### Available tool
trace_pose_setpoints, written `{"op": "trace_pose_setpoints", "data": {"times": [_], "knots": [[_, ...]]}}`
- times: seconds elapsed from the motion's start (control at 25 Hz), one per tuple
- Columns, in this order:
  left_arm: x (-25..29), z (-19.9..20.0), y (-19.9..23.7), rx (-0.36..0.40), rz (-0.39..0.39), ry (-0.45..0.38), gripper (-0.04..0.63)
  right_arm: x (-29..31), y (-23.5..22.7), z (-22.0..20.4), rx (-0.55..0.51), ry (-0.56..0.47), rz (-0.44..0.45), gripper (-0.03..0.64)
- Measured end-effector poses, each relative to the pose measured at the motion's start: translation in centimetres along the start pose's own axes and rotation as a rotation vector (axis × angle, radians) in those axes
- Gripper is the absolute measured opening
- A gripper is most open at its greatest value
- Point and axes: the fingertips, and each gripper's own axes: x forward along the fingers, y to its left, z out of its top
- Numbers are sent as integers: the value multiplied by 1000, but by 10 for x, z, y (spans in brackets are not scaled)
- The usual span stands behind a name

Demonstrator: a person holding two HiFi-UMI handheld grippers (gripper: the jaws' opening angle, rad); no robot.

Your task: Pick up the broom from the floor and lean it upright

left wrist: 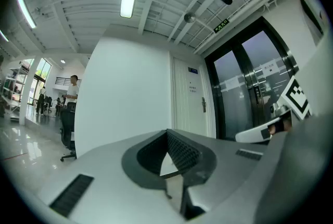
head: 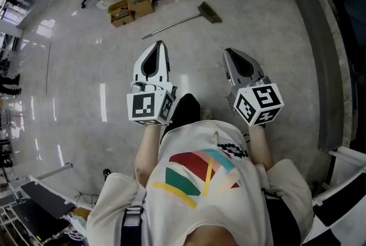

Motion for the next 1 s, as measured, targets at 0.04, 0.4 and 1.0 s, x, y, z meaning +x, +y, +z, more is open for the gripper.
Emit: {"op": "trace_pose_setpoints", "data": {"times": [0.04,0.4,1.0], "knots": [[1,0,-1,5,-1,3,44,-1,-3,0,9,-2,-1,14],[44,-6,14,-1,-7,-11,44,26,-29,2,12,2,-20,14],[333,-38,169,-77,-61,24,44,305,-148,57,-13,96,-105,14]]}}
